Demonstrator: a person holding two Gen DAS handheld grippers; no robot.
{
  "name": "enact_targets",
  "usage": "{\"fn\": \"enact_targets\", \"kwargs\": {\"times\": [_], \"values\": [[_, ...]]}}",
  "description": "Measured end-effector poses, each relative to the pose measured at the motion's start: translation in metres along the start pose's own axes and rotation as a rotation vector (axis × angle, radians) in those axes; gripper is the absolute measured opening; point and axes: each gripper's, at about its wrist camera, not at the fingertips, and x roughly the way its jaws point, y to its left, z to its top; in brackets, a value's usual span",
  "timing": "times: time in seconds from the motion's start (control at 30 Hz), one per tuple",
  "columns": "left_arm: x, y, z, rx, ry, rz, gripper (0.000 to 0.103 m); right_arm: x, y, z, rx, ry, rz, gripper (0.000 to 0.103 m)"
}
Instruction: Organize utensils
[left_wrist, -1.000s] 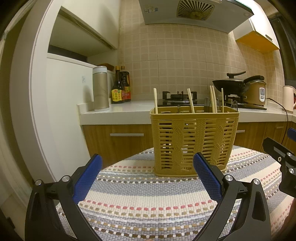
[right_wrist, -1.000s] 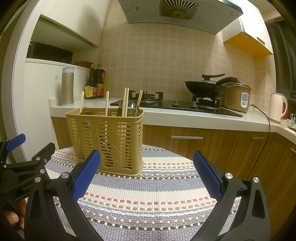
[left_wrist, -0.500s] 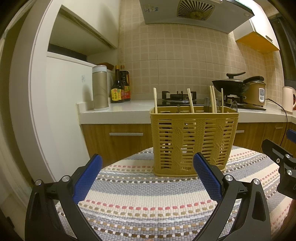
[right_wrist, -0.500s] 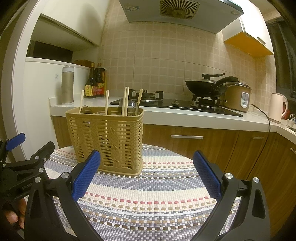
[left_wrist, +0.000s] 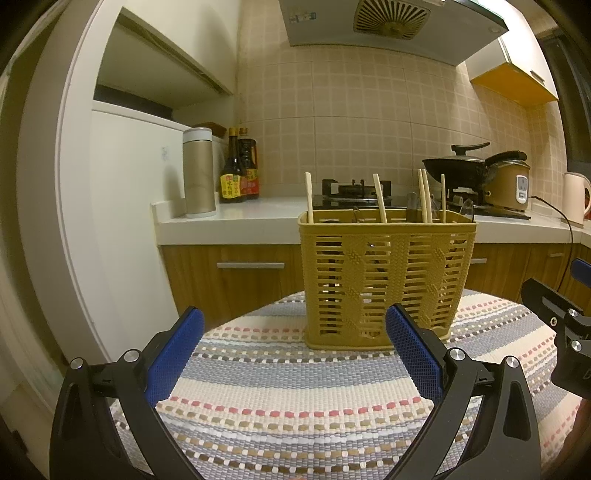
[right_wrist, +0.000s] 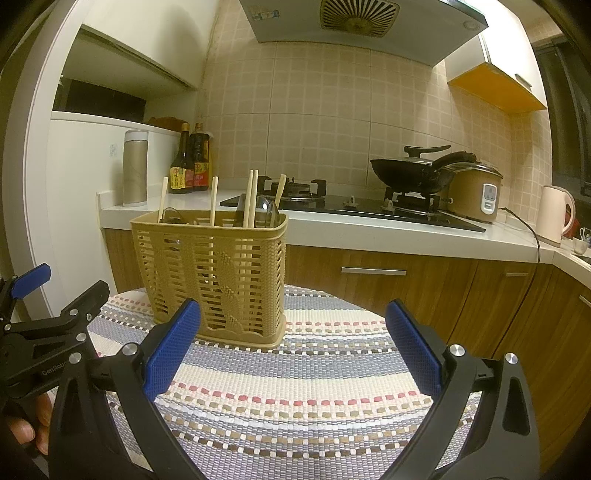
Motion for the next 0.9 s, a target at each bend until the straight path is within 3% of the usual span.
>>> {"fn": "enact_targets", "kwargs": {"times": [0.9], "values": [[0.0012, 0.0064, 0.0001, -0.027, 0.010, -0.007, 0.095, 0.0051, -0.0001, -0.0007, -0.011, 0.024, -0.011, 0.096]]}}
